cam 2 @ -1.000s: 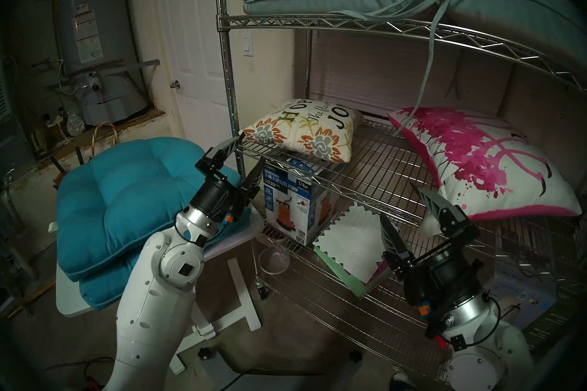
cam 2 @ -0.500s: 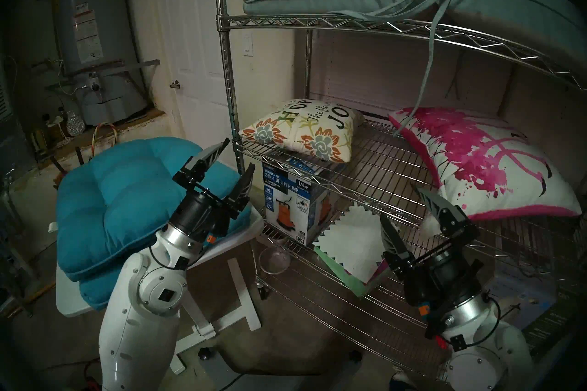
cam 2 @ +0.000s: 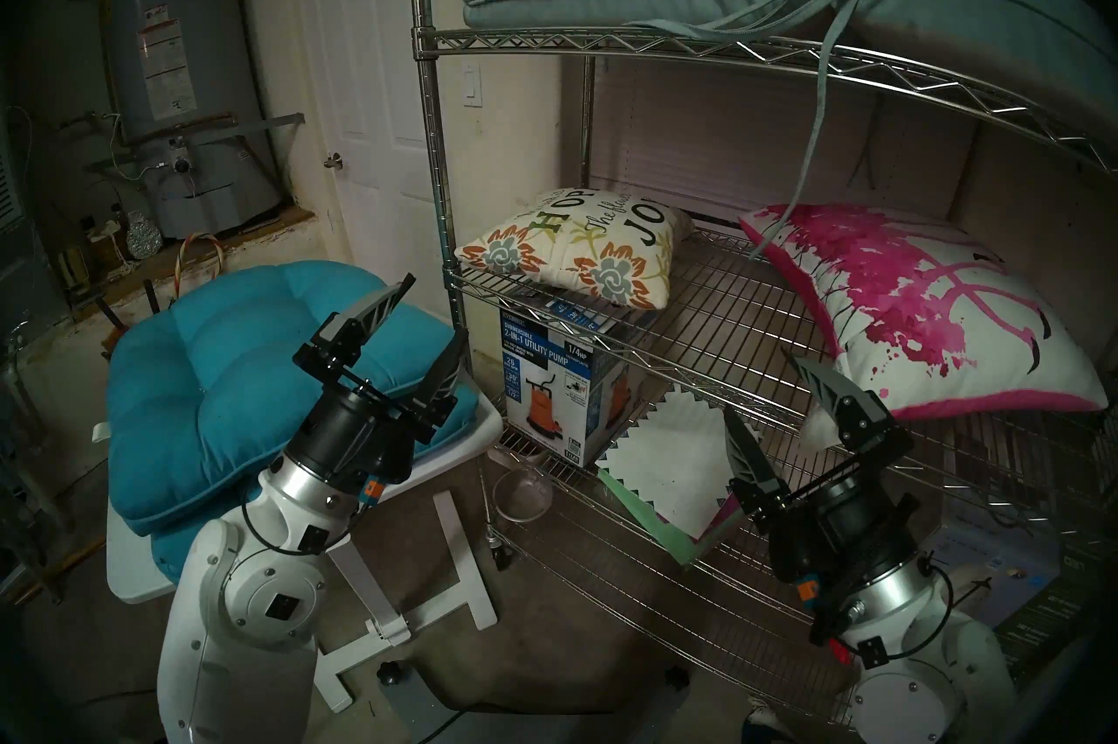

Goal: Take cushion off the shelf

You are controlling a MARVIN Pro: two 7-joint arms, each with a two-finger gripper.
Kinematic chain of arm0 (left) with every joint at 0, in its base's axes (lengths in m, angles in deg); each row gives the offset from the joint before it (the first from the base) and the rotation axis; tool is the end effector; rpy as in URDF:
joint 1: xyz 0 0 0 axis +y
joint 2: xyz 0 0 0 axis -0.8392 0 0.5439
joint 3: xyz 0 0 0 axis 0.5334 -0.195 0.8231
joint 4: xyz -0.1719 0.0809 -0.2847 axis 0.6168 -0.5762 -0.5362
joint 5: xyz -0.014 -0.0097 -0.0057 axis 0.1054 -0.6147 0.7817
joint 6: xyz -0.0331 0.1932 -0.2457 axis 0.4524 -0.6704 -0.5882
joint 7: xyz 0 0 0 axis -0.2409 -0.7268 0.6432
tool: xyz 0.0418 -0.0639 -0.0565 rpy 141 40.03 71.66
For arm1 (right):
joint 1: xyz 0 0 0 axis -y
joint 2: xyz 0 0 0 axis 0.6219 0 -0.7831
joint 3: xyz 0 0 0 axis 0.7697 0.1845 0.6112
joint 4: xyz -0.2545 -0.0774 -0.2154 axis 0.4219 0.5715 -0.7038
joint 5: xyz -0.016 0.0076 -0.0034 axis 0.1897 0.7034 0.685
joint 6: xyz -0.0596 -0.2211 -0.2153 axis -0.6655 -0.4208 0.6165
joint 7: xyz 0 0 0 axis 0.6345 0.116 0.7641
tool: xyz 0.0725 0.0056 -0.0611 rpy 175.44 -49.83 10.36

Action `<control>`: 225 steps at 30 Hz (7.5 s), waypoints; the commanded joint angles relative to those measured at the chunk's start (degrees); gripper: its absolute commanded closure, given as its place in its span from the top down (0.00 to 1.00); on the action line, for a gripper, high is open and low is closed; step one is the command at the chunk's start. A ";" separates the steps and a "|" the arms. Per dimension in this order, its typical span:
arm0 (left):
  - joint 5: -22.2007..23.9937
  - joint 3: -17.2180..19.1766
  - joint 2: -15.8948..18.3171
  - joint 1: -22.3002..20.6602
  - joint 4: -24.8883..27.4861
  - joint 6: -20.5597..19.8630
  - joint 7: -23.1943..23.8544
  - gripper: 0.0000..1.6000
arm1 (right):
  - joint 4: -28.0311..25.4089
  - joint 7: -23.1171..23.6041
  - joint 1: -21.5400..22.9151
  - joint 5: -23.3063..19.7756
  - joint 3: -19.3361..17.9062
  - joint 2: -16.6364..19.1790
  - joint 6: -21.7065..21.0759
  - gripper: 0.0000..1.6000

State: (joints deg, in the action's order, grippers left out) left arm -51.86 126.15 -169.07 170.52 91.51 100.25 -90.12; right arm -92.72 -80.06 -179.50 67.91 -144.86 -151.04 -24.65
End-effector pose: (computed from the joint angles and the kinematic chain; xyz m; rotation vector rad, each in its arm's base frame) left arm 0.2632 -0.0447 -0.2254 -0.8479 1.1099 -2.0985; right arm 0.1595 -0.0799 -0.2025 0.9972 1.1502 1.7968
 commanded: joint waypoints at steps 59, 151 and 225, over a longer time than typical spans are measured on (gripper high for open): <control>3.20 -1.39 -2.34 9.78 13.52 -11.41 15.64 1.00 | -1.26 23.81 23.72 17.34 -0.89 2.56 -20.46 1.00; 3.38 -1.17 -2.54 9.78 13.52 -10.95 15.88 1.00 | -1.26 7.97 -6.00 6.80 -25.45 -9.77 2.53 0.00; 3.41 -1.14 -2.57 9.78 13.52 -10.90 15.93 1.00 | -1.26 -8.77 -22.05 10.72 -40.99 -31.61 25.07 0.00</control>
State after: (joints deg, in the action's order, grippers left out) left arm -48.65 124.87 -171.67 180.16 103.40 89.42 -73.97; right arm -93.61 -89.10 -202.18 78.53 -186.02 -183.81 0.58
